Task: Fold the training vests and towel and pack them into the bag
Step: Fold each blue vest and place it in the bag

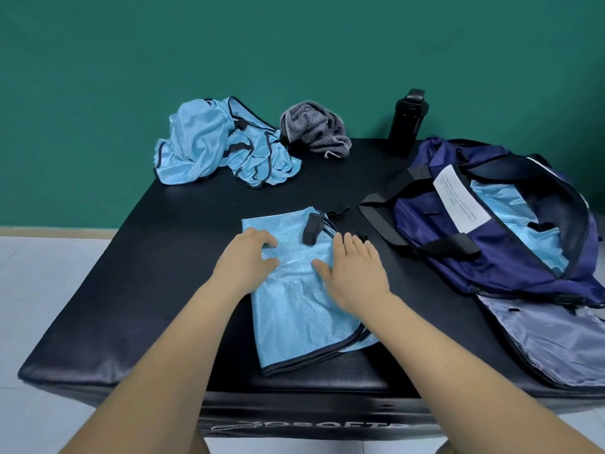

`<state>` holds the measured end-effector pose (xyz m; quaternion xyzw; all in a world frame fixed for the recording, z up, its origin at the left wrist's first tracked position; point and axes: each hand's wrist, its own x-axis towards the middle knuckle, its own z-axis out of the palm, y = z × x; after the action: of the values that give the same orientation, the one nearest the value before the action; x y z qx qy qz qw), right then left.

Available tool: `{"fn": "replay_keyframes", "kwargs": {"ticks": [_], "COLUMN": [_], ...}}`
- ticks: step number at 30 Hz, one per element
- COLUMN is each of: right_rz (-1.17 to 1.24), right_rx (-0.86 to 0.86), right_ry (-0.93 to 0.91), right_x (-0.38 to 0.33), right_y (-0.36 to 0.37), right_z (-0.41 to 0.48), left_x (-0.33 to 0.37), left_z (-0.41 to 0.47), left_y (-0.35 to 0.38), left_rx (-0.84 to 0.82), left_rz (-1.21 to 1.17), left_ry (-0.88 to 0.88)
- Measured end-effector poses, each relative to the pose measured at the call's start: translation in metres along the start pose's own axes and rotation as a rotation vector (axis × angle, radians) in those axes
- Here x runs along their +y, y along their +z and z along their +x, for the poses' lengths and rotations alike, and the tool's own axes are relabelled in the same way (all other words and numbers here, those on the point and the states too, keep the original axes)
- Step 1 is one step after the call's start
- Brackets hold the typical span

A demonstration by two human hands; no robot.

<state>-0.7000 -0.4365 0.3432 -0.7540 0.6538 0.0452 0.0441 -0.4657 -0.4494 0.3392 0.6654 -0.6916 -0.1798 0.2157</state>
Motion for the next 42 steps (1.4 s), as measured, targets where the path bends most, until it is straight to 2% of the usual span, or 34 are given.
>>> {"fn": "replay_keyframes", "kwargs": {"ticks": [3,5,7,9,10,13,16,19,23,26,29,32,37,42], "right_rz": [0.045,0.023,0.001,0.06,0.084,0.185,0.229,0.079,-0.148,-0.128,-0.024,0.023,0.206,0.363], "right_rx": [0.025,0.181,0.415,0.52,0.494,0.277,0.152,0.178,0.26,0.145,0.029,0.099,0.42,0.356], "right_ry": [0.031,0.036,-0.018,-0.116,-0.194,-0.449,-0.493,-0.421,-0.201,-0.07,-0.028,-0.025,-0.206,-0.442], "right_x": [0.0,-0.001,-0.006,-0.013,-0.018,-0.034,-0.038,-0.032,-0.013,0.004,0.017,0.02,0.022,0.029], "right_y": [-0.013,-0.02,-0.026,-0.028,-0.024,-0.002,0.011,0.008,-0.005,-0.007,-0.003,-0.005,-0.014,-0.017], "right_z": [0.001,0.0,-0.003,-0.005,-0.004,0.0,0.013,0.027,0.044,0.056,0.063,0.055,0.021,-0.026], "left_x": [0.0,0.0,0.0,-0.001,-0.001,-0.001,-0.003,-0.003,-0.003,-0.003,-0.001,0.001,0.01,0.028], "left_z": [-0.001,-0.002,-0.003,-0.003,-0.002,-0.002,-0.002,-0.003,-0.002,-0.002,-0.003,-0.006,-0.017,-0.035], "left_y": [-0.001,-0.001,-0.002,-0.003,-0.004,-0.005,-0.007,-0.008,-0.009,-0.011,-0.011,-0.012,-0.02,-0.026], "left_rx": [-0.013,-0.016,-0.019,-0.018,-0.018,-0.028,-0.032,-0.039,-0.051,-0.058,-0.062,-0.073,-0.095,-0.141], "left_rz": [-0.013,-0.022,-0.034,-0.045,-0.049,-0.056,-0.05,-0.063,-0.061,-0.049,-0.042,-0.041,-0.051,-0.024], "left_ry": [0.0,0.005,0.005,0.004,0.005,0.005,0.0,-0.003,-0.008,-0.006,-0.001,-0.001,0.027,0.131]}}
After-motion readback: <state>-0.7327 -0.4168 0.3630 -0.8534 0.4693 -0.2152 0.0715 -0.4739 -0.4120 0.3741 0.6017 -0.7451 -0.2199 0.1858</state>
